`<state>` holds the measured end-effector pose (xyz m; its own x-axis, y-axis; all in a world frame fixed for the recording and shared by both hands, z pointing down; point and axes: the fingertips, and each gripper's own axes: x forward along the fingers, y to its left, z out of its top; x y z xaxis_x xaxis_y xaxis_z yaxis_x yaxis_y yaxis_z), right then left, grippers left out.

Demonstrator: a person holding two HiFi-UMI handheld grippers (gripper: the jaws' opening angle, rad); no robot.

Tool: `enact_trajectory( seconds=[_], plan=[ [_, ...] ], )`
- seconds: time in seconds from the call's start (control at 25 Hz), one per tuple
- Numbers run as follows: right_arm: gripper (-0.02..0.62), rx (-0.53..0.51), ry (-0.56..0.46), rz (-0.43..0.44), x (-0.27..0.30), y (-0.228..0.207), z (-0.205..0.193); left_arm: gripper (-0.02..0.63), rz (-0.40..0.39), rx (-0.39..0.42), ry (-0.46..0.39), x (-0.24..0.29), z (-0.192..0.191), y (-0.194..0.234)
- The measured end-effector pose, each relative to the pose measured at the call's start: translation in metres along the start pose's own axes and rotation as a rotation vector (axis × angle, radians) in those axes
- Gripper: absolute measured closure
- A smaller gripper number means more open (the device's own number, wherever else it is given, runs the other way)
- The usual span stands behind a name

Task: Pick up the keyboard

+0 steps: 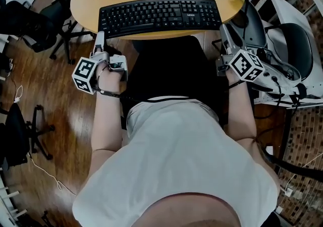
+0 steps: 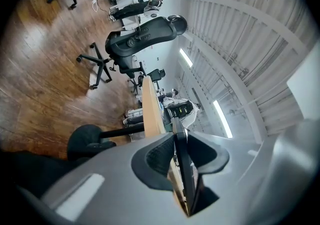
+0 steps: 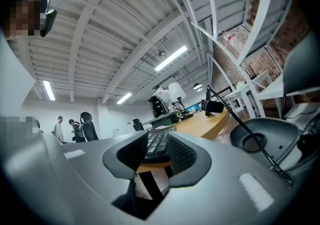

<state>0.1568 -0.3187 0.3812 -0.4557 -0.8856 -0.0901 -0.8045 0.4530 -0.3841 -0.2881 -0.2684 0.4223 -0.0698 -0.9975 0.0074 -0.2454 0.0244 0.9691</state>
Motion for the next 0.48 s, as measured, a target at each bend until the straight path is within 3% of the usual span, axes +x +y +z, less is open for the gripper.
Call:
enact_trajectory(
  seconds=[0.16, 0.32, 0.48],
  plan=[
    [0.395, 0.201, 0.032, -0.060, 0.005, -0.025, -0.015, 0.298, -0.005, 0.004, -0.004, 0.001, 0.000, -0.002],
    [0.364, 0.437, 0.037, -0.052, 0.007, -0.036, -0.032, 0.298, -0.001, 0.005, 0.000, 0.001, 0.000, 0.001],
    [0.347, 0.539, 0.025, -0.030, 0.005, -0.038, -0.035, 0.298, -0.001, 0.004, -0.001, 0.001, 0.000, 0.001]
  ],
)
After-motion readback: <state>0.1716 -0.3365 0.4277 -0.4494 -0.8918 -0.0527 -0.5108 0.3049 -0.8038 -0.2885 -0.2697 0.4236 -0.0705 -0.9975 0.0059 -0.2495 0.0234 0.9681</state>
